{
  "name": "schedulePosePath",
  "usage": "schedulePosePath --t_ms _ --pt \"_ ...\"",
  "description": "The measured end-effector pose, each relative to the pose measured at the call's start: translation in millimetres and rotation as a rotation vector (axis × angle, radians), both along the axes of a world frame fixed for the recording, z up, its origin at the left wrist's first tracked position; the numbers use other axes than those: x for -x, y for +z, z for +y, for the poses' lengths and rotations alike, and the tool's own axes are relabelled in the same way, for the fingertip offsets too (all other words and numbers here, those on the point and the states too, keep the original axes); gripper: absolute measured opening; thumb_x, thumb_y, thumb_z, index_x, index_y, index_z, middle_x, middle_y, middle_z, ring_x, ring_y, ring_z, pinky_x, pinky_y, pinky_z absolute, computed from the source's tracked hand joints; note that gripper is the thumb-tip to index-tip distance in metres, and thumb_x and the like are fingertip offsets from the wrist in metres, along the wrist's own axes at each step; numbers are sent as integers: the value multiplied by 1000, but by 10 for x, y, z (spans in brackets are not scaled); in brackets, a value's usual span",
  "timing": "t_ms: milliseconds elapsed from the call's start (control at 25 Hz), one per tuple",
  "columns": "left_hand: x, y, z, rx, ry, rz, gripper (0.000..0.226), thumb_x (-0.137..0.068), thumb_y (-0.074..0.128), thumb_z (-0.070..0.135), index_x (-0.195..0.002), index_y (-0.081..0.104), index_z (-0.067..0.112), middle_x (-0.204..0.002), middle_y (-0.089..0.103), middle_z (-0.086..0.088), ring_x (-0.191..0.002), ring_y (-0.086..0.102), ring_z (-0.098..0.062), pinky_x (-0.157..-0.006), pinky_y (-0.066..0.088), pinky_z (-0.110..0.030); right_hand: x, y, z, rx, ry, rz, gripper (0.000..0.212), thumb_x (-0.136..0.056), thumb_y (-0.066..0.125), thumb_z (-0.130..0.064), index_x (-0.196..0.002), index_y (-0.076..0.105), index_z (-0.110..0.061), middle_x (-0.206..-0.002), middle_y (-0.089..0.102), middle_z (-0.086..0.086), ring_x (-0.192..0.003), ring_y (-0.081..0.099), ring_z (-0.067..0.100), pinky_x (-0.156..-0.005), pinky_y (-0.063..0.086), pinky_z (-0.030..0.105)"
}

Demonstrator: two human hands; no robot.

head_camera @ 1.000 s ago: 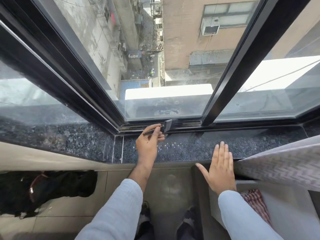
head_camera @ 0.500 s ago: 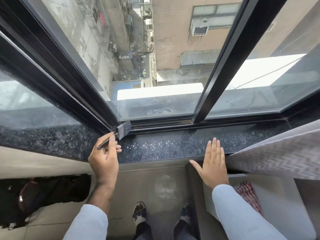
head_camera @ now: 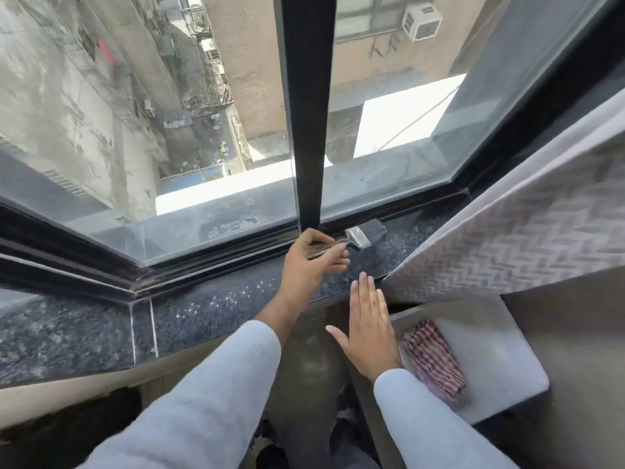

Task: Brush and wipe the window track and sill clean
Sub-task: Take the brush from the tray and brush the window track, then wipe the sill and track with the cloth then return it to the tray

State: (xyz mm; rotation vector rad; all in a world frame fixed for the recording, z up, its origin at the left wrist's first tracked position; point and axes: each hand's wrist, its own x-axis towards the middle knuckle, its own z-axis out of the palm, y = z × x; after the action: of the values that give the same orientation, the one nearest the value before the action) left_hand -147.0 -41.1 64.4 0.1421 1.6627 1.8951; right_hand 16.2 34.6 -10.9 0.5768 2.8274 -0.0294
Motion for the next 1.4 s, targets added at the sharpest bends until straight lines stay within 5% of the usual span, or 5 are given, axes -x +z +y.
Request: schedulePosePath --t_ms 360,680,960,1240,1400 --pt "250 -470 375 902 -376 996 25 -90 71 51 -93 77 27 -87 73 8 -83 68 -15 -70 59 -36 -9 2 33 -11 34 -57 109 -99 25 -76 -162 -14 3 -173 -18 26 -164 -11 36 -135 13 50" --pt "196 -392 374 1100 -390 1142 38 -92 66 57 -112 77 27 -103 75 3 -92 67 -23 -77 58 -40 -201 81 170 150 57 102 96 -103 33 -69 -166 8 -1 -178 5 18 -166 5 30 -135 18 48" --pt "-970 -516 225 626 -670 1018 30 -96 65 47 -80 70 22 -72 62 4 -73 62 -19 -64 55 -39 -2051 -205 546 172 -357 110 95 -97 37 -70 -163 27 -4 -174 14 10 -162 23 30 -132 22 43" --pt "-1662 -1219 1399 689 -1184 1067 50 -103 52 20 -152 46 8 -159 46 -15 -145 43 -31 -118 39 -38 -2871 -516 885 133 -551 4 104 -93 24 -75 -163 21 1 -175 16 18 -163 19 32 -132 25 50" --pt "-1666 -1549 1631 895 -1349 1275 52 -104 45 13 -156 38 9 -159 41 -17 -146 37 -37 -121 33 -41 -2843 -666 877 160 -594 39 99 -96 31 -71 -162 26 2 -175 20 20 -163 18 33 -131 27 52"
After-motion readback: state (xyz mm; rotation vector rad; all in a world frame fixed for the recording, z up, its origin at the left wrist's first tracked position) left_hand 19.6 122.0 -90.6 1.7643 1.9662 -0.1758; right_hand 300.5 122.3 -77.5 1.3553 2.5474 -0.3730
